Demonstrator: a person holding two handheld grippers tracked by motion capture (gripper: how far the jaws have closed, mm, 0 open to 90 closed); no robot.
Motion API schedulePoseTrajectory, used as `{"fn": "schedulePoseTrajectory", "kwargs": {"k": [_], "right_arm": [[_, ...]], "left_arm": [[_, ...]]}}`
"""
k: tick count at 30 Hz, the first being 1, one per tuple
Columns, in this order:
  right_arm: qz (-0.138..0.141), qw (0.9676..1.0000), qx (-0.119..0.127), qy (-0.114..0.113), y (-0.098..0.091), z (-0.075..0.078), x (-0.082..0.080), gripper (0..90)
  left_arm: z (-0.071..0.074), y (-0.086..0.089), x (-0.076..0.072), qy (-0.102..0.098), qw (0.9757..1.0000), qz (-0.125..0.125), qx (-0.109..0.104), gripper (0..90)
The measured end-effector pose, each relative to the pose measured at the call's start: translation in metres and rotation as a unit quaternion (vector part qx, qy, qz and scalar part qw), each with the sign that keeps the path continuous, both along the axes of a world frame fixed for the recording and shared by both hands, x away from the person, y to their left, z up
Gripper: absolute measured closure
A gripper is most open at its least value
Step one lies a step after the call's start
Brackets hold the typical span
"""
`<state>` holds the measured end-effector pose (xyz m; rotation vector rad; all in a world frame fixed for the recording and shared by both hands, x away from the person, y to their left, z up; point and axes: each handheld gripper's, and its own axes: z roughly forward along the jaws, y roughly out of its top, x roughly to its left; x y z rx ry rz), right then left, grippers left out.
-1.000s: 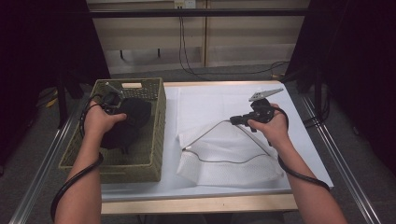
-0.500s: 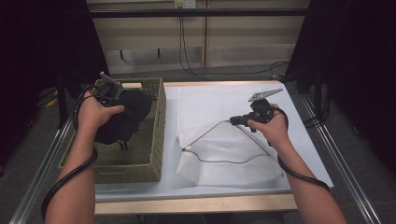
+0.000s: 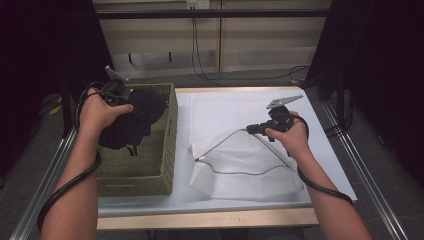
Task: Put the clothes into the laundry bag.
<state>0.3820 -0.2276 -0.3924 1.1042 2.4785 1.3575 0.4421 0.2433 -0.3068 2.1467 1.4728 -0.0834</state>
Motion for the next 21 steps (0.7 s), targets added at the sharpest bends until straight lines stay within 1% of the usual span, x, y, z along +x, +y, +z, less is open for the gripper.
{"fn": "schedulePoseTrajectory", "kwargs": {"k": [1,2,5,7,8,9,10,11,12,14,16,17,18,19,20,21], "right_arm": [[0.0,1.0,0.0,0.0,0.0,0.0,0.0,90.0],[0.001,1.0,0.0,-0.001,0.0,0.0,0.0,90.0],[0.0,1.0,0.001,-0.001,0.0,0.0,0.0,90.0],[-0.002,1.0,0.0,0.0,0.0,0.0,0.0,90.0],[0.0,1.0,0.001,-0.003,0.0,-0.001,0.001,90.0],[0.001,1.0,0.002,-0.001,-0.001,-0.001,0.001,90.0],[0.001,1.0,0.002,-0.002,-0.001,-0.001,0.001,90.0],[0.002,1.0,0.002,-0.003,-0.001,-0.001,0.001,90.0],[-0.001,1.0,0.001,0.001,-0.001,-0.001,0.001,90.0],[0.0,1.0,0.001,0.0,-0.001,-0.001,0.001,90.0],[0.002,1.0,0.002,-0.003,-0.001,-0.001,0.001,90.0],[0.001,1.0,0.002,-0.002,-0.001,-0.001,0.001,90.0],[-0.001,1.0,0.001,0.001,-0.001,-0.001,0.001,90.0],[0.0,1.0,0.002,0.0,-0.001,-0.001,0.001,90.0],[0.0,1.0,0.002,0.0,-0.001,-0.001,0.001,90.0],[0.0,1.0,0.002,0.001,-0.001,-0.001,0.001,90.0]], "left_arm": [[0.001,-0.003,-0.001,0.0,1.0,0.004,-0.005,61.6],[0.002,-0.003,-0.001,0.0,1.0,-0.003,-0.002,61.6],[0.006,-0.009,-0.003,0.003,0.9999,-0.013,-0.009,61.6],[0.008,-0.013,-0.004,0.0,0.9997,-0.015,-0.017,61.6],[0.01,-0.014,-0.003,0.0,0.9996,-0.021,-0.017,61.6],[0.011,-0.016,-0.004,-0.002,0.9996,-0.022,-0.017,61.6],[0.013,-0.018,-0.004,0.001,0.9995,-0.026,-0.016,61.7],[0.013,-0.019,-0.004,-0.003,0.9994,-0.029,-0.017,61.6],[0.014,-0.021,-0.004,-0.001,0.9993,-0.029,-0.022,61.6],[0.016,-0.023,-0.004,0.0,0.999,-0.035,-0.026,61.6],[0.018,-0.026,-0.005,-0.001,0.9991,-0.03,-0.029,61.7],[0.019,-0.026,-0.004,-0.003,0.999,-0.038,-0.023,61.6],[0.02,-0.026,-0.004,-0.002,0.9986,-0.047,-0.022,61.6],[0.021,-0.027,-0.004,-0.001,0.9987,-0.044,-0.026,61.6],[0.022,-0.028,-0.004,-0.002,0.9986,-0.046,-0.028,61.6],[0.024,-0.028,-0.004,-0.004,0.9986,-0.047,-0.025,61.7]]}}
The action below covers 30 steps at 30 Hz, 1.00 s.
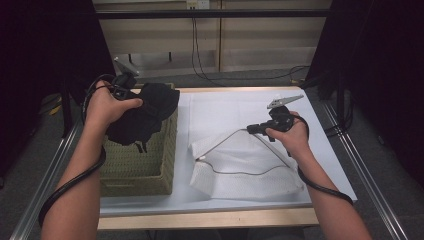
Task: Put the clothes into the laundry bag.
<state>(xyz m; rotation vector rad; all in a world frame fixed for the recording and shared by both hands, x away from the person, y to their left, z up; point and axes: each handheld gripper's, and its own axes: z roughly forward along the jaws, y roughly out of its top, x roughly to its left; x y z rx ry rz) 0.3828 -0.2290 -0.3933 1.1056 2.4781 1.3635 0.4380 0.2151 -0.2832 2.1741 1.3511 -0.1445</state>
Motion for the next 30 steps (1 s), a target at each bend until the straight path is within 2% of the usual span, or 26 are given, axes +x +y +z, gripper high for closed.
{"fn": "schedulePoseTrajectory", "kwargs": {"k": [2,5,6,7,8,10,11,12,15,18,19,20,23,24,26,29,30], "right_arm": [[0.0,1.0,-0.001,0.0,0.0,0.0,0.0,90.0],[0.001,1.0,0.001,-0.003,0.0,0.0,0.0,90.0],[0.003,1.0,0.001,-0.003,0.0,0.0,0.0,90.0],[0.002,1.0,0.001,-0.003,0.0,0.0,0.0,90.0],[-0.001,1.0,0.0,0.0,0.0,0.0,0.0,90.0],[-0.001,1.0,-0.001,0.0,0.0,0.0,0.0,90.0],[0.001,1.0,0.0,-0.003,0.0,0.0,0.0,90.0],[0.001,1.0,0.0,-0.003,0.0,0.0,0.0,90.0],[0.001,1.0,0.0,-0.003,0.0,0.0,0.0,90.0],[-0.001,1.0,-0.002,0.0,0.0,0.0,0.0,90.0],[0.0,1.0,0.0,0.0,0.0,0.0,0.0,90.0],[0.0,1.0,-0.001,0.0,0.0,0.0,0.0,90.0],[-0.002,1.0,-0.001,0.001,0.0,0.0,0.0,90.0],[-0.002,1.0,-0.001,0.001,0.0,0.0,0.0,90.0],[-0.003,1.0,-0.001,0.001,-0.001,-0.001,0.0,90.0],[-0.005,1.0,-0.001,0.003,-0.002,-0.002,0.001,90.0],[-0.006,1.0,-0.002,0.003,-0.002,-0.002,0.001,90.0]], "left_arm": [[0.003,-0.001,0.0,-0.001,1.0,0.006,-0.006,61.6],[0.006,-0.001,0.0,-0.002,1.0,0.001,-0.002,61.7],[0.007,-0.003,-0.001,0.003,0.9999,0.008,-0.009,61.7],[0.008,-0.004,-0.001,0.01,0.9998,0.006,-0.014,61.7],[0.008,-0.003,-0.001,0.004,1.0,-0.005,-0.005,61.7],[0.009,-0.007,-0.002,0.004,0.9999,-0.001,-0.013,61.7],[0.009,-0.008,-0.002,0.004,0.9999,-0.004,-0.012,61.7],[0.01,-0.008,-0.002,0.003,0.9998,-0.018,-0.007,61.7],[0.011,-0.013,-0.003,0.003,0.9997,-0.019,-0.013,61.7],[0.013,-0.015,-0.004,0.005,0.9993,-0.035,-0.011,61.6],[0.014,-0.019,-0.005,0.004,0.9995,-0.021,-0.023,61.6],[0.015,-0.02,-0.005,0.005,0.9994,-0.029,-0.018,61.6],[0.016,-0.024,-0.007,0.006,0.9994,-0.025,-0.023,61.7],[0.017,-0.024,-0.007,0.005,0.9989,-0.045,-0.014,61.7],[0.017,-0.027,-0.008,0.005,0.9987,-0.047,-0.019,61.6],[0.021,-0.036,-0.011,0.003,0.9979,-0.063,-0.016,61.7],[0.022,-0.038,-0.013,0.003,0.9979,-0.061,-0.02,61.7]]}}
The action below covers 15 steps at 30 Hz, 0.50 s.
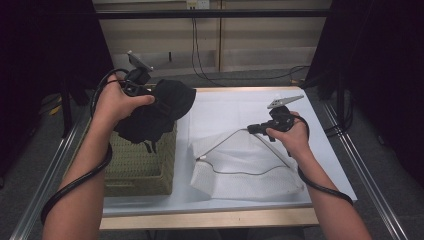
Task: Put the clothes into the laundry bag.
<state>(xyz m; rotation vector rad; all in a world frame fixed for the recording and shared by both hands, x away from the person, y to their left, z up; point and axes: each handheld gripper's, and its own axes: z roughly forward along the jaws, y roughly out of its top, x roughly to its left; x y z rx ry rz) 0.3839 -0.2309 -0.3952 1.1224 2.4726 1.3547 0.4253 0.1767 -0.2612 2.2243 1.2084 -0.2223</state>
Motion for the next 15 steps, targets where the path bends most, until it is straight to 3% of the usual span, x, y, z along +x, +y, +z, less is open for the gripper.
{"fn": "schedulePoseTrajectory", "kwargs": {"k": [4,15], "right_arm": [[-0.003,1.0,0.0,-0.001,0.0,-0.001,0.0,90.0],[-0.006,1.0,0.001,0.002,-0.001,-0.001,0.001,90.0]], "left_arm": [[0.003,-0.011,-0.004,-0.004,0.9998,-0.022,0.001,61.7],[0.001,-0.038,-0.013,-0.002,0.9988,-0.046,-0.017,61.7]]}}
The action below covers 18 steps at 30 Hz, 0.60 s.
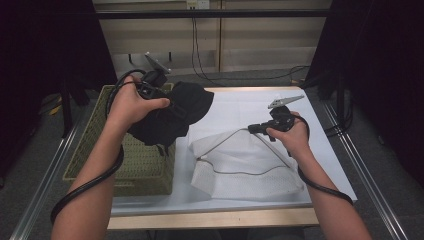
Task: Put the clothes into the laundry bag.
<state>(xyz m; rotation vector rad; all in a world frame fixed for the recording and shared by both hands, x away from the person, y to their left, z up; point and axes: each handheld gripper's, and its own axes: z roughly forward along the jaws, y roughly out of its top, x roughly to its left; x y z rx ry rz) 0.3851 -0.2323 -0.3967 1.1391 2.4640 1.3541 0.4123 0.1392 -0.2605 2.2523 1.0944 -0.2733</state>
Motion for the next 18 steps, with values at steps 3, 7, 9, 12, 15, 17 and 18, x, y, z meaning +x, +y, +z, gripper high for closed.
{"fn": "schedulePoseTrajectory", "kwargs": {"k": [3,7,9,12,15,17,18], "right_arm": [[-0.002,1.0,-0.001,0.0,0.0,0.0,0.0,90.0],[-0.003,1.0,0.0,-0.001,-0.001,0.0,0.001,90.0],[-0.003,1.0,0.0,-0.002,-0.001,0.0,0.0,90.0],[-0.004,1.0,-0.001,-0.002,-0.001,0.0,0.001,90.0],[-0.008,1.0,-0.004,-0.002,-0.002,-0.001,0.001,90.0],[-0.008,1.0,-0.004,0.0,-0.002,-0.001,0.002,90.0],[-0.01,0.9999,-0.004,-0.001,-0.002,-0.002,0.002,90.0]], "left_arm": [[-0.002,-0.005,-0.002,0.003,1.0,0.0,-0.007,61.6],[-0.005,-0.012,-0.004,0.008,0.9999,-0.01,-0.01,61.6],[-0.007,-0.015,-0.004,0.006,0.9996,-0.026,-0.005,61.6],[-0.007,-0.019,-0.005,0.009,0.9994,-0.033,-0.005,61.6],[-0.008,-0.025,-0.009,0.008,0.9993,-0.035,-0.006,61.6],[-0.008,-0.028,-0.011,0.006,0.9994,-0.031,-0.012,61.6],[-0.009,-0.031,-0.014,0.003,0.9988,-0.049,-0.006,61.6]]}}
